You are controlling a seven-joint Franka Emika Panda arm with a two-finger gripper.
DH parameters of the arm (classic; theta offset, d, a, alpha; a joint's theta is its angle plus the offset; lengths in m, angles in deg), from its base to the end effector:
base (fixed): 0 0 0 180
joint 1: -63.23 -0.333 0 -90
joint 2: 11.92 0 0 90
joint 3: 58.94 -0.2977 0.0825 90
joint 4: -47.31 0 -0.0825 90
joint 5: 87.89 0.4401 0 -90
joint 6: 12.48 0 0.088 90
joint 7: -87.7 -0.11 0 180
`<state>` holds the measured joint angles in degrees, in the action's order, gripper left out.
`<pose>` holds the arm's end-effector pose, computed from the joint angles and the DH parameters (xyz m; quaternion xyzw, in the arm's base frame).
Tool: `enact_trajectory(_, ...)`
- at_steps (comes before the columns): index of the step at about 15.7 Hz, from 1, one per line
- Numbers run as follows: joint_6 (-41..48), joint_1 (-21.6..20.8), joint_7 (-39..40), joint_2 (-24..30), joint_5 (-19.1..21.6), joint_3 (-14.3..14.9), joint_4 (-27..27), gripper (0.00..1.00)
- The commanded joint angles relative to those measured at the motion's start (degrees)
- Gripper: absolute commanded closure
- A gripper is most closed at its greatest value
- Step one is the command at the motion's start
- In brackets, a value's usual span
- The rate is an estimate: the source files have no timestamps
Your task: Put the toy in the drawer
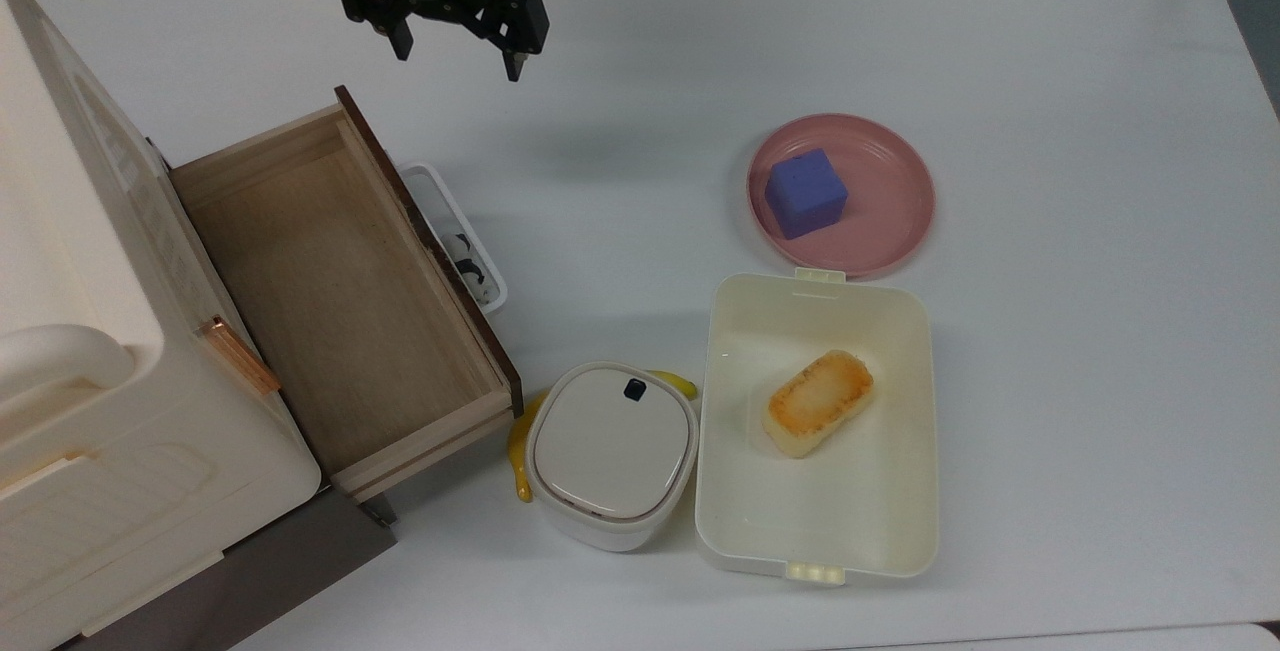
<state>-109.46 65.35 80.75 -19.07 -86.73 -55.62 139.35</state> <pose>0.6476 -0.0581 0.5161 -0.9938 0.1092 0.0193 0.0062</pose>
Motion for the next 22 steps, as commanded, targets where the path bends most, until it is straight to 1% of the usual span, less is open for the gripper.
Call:
enact_trajectory(1, 1.97, 1.31, 1.76, -0.23, 1.04, 0.11, -2.12, 0.00)
enact_trajectory(11, 1.97, 1.57, 6.33, -0.32, 1.21, 0.02, -2.13, 0.00)
enact_trajectory(14, 1.97, 1.57, 6.51, -0.50, 1.04, 0.02, -2.13, 0.00)
enact_trajectory(18, 1.97, 0.70, 6.51, -2.25, 0.69, -0.42, -2.04, 0.00)
enact_trajectory(19, 1.97, 0.70, 7.03, -2.43, 0.60, -0.42, -1.95, 0.00)
enact_trajectory(22, 1.97, -1.24, 10.29, -3.75, 0.51, -0.42, -1.07, 0.00)
